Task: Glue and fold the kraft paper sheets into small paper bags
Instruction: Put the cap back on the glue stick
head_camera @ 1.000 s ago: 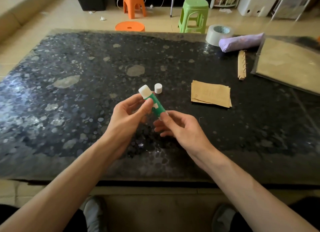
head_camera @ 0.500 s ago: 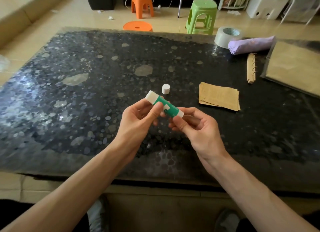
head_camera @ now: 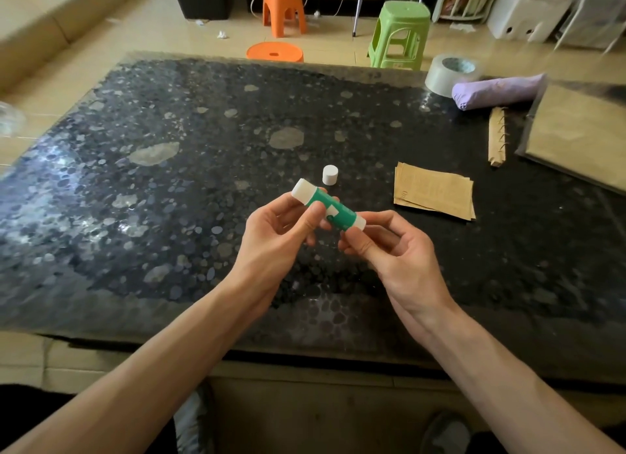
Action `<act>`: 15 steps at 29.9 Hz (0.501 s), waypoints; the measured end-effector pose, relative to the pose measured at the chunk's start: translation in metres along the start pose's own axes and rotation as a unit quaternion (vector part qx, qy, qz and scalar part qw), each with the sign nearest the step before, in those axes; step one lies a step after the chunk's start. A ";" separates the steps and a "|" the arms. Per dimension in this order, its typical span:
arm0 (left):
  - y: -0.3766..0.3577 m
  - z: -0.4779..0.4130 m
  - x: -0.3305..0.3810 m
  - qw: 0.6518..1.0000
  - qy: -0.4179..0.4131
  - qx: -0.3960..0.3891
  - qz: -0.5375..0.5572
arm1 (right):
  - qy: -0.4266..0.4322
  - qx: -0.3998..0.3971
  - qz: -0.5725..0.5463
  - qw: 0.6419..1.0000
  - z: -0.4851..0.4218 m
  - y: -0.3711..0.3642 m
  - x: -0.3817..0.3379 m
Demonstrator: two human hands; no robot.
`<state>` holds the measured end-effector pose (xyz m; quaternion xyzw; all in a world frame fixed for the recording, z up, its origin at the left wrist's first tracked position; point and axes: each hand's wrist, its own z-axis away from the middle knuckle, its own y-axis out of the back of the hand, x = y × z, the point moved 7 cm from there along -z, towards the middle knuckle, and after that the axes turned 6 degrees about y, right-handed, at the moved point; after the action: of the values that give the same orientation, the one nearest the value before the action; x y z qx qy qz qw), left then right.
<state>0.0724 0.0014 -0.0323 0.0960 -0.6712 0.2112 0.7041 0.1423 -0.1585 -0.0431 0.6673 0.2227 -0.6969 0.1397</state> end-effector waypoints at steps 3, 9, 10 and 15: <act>0.002 -0.001 -0.001 1.000 0.001 0.001 -0.002 | -0.028 -0.011 -0.028 0.999 0.000 -0.002 0.003; -0.001 0.000 -0.003 1.000 -0.002 -0.004 -0.002 | -0.002 -0.002 -0.001 1.000 0.000 0.000 0.001; -0.001 0.000 -0.003 1.000 -0.003 -0.004 -0.002 | 0.000 -0.002 -0.002 1.000 0.000 0.000 0.000; -0.001 0.000 -0.002 1.000 -0.002 -0.002 0.005 | -0.044 -0.008 -0.038 0.998 0.000 -0.003 0.006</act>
<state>0.0726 -0.0003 -0.0345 0.0918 -0.6735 0.2136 0.7017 0.1402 -0.1558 -0.0484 0.6254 0.2476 -0.7288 0.1283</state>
